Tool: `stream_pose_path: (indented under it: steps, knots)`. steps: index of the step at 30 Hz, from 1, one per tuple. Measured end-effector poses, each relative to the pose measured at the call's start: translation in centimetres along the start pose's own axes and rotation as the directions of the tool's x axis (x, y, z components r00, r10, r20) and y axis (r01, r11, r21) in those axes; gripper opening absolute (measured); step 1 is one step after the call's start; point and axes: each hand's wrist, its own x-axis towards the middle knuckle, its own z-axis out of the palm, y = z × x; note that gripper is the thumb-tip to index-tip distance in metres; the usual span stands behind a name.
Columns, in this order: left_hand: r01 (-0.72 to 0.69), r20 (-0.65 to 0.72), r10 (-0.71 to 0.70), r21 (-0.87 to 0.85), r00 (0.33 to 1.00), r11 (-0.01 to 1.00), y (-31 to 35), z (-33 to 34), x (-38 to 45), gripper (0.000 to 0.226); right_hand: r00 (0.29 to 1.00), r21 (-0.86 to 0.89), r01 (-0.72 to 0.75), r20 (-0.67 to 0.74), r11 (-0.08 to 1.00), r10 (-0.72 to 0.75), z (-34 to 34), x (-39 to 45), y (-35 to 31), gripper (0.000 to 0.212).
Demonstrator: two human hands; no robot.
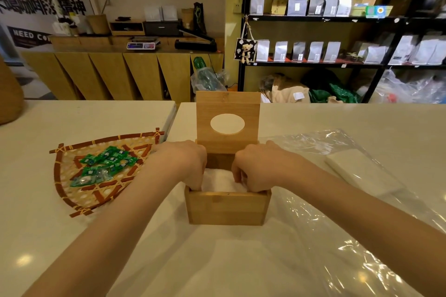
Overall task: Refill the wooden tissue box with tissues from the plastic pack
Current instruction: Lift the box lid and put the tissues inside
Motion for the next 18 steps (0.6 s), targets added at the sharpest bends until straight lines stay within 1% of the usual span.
stream_pose_path:
  steps: [3, 7, 9, 11, 13, 14, 15, 17, 18]
  knots:
    - [0.072, 0.009, -0.073, 0.063, 0.997, 0.995, 0.7, 0.0, 0.1, 0.038, 1.000, -0.026, -0.005, -0.028, 1.000, 0.005, 0.2, 0.1, 0.0, 0.028]
    - [0.143, -0.039, -0.139, 0.138, 0.989, 0.980, 1.7, 0.5, 0.2, 0.036, 0.996, -0.065, -0.010, -0.086, 0.998, 0.004, 0.9, 0.4, -0.1, 0.023]
    - [0.138, -0.042, -0.134, 0.115, 0.990, 0.984, 1.5, 0.6, 0.5, 0.034, 0.994, -0.046, 0.021, -0.107, 0.999, -0.026, 0.9, 0.3, 0.1, 0.022]
    - [0.111, -0.011, -0.110, 0.044, 0.994, 0.993, 0.9, 0.5, 0.1, 0.032, 0.990, 0.017, 0.066, -0.122, 0.998, -0.063, 0.5, -0.4, 0.4, 0.021]
    - [0.093, -0.006, -0.093, -0.022, 0.996, 0.995, 0.6, -0.1, -0.8, 0.041, 0.981, 0.105, 0.095, -0.180, 0.990, -0.075, -0.2, -1.6, 1.0, 0.027]
    - [0.096, -0.038, -0.098, -0.036, 0.994, 0.995, 0.7, -0.7, -1.6, 0.046, 0.969, 0.165, 0.101, -0.239, 0.981, -0.059, -0.5, -2.5, 1.5, 0.029]
    - [0.102, -0.104, -0.105, -0.036, 0.989, 0.994, 1.0, -1.3, -2.5, 0.047, 0.951, 0.247, 0.104, -0.309, 0.963, -0.023, -0.8, -3.4, 2.1, 0.028]
    - [0.080, -0.308, -0.077, -0.003, 0.948, 0.997, 2.5, -2.5, -4.9, 0.042, 0.908, 0.424, 0.095, -0.407, 0.901, 0.096, -1.2, -5.6, 3.7, 0.024]
    - [0.031, -0.409, -0.027, 0.004, 0.912, 1.000, 3.8, -2.9, -6.2, 0.041, 0.886, 0.487, 0.077, -0.434, 0.870, 0.164, -1.2, -6.7, 4.7, 0.022]
